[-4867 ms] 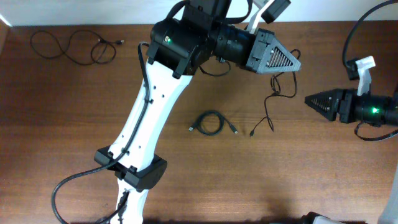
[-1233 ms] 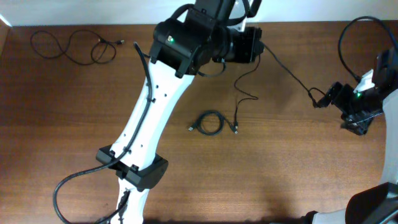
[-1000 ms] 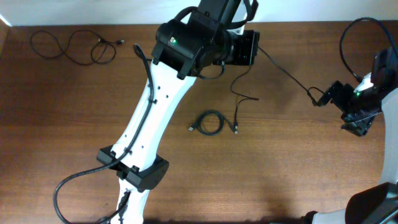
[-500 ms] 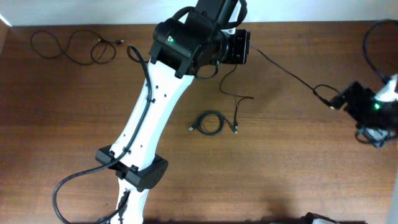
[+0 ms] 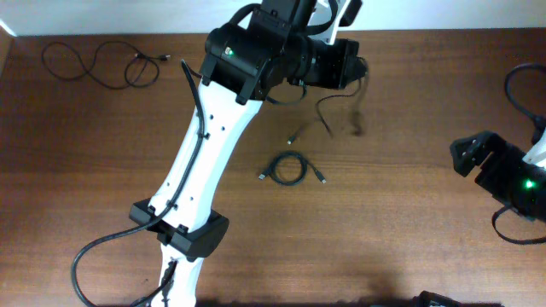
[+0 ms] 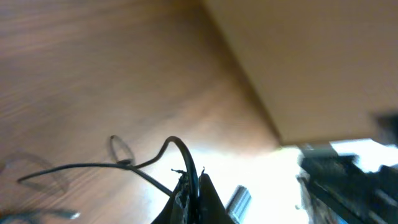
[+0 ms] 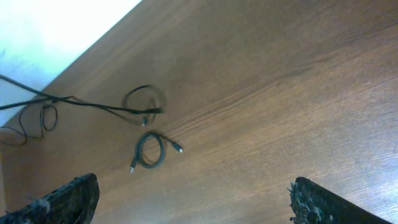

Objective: Untangle cables

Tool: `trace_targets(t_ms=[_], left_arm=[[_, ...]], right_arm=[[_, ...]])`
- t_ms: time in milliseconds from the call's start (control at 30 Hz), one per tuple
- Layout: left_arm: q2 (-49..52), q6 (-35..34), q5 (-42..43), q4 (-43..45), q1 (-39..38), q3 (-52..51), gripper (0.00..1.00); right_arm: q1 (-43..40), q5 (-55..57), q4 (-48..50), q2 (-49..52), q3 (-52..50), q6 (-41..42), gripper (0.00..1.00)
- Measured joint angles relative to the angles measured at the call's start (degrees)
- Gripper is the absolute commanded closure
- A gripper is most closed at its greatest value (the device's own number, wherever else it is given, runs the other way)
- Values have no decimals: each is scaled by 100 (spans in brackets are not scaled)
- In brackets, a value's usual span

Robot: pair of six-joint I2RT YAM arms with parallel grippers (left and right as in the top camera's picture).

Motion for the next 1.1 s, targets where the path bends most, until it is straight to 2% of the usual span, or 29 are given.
trace_targets(t_ms=[133, 467, 600, 767, 1100], left_arm=[[0, 321, 1071, 103, -2, 0, 100], [-2, 686, 3276, 813, 0, 2, 100], [-2, 688, 3753, 940, 0, 2, 100], [-2, 691, 3954, 960, 0, 2, 100], [-2, 691, 5021, 1202, 0, 2, 100]], right_arm=[[0, -70, -24, 343, 0, -138, 2], [0, -1012, -702, 1663, 4, -1502, 2], [0, -1349, -793, 2026, 4, -1965, 2], [0, -1550, -785, 2122, 4, -2201, 2], [0, -1609, -210, 2122, -52, -2216, 2]])
